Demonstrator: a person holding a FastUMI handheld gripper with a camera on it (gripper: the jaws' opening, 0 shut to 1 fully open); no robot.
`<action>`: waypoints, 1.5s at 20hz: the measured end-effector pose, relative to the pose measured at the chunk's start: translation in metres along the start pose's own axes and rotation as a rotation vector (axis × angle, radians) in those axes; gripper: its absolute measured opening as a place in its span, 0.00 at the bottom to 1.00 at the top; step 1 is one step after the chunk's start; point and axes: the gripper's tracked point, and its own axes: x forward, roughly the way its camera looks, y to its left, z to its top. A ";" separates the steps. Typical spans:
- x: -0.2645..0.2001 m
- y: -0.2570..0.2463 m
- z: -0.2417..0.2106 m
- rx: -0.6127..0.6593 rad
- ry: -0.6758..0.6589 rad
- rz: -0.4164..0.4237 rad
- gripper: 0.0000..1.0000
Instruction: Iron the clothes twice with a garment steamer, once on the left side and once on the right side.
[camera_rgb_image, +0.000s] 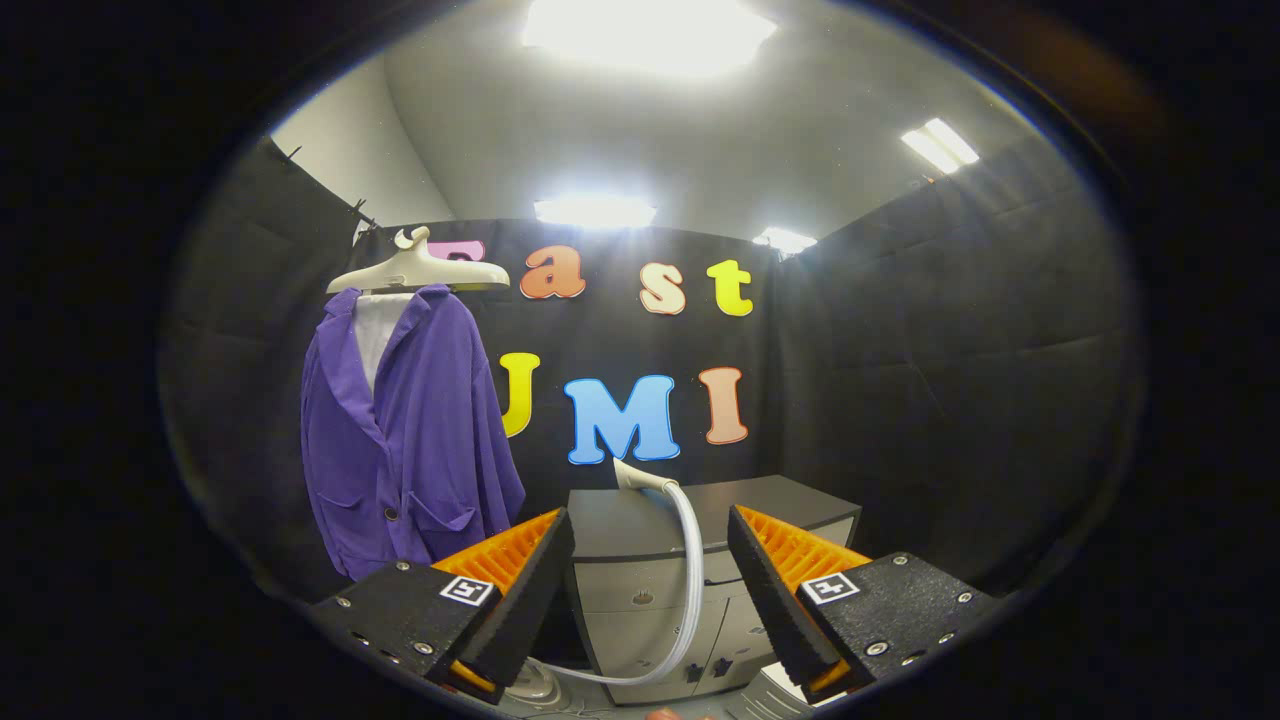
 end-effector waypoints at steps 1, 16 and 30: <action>0.006 -0.003 0.000 0.007 0.004 -0.001 0.95; 0.208 -0.092 0.000 0.117 0.067 0.109 0.95; 0.398 -0.063 -0.080 0.610 0.503 0.432 0.95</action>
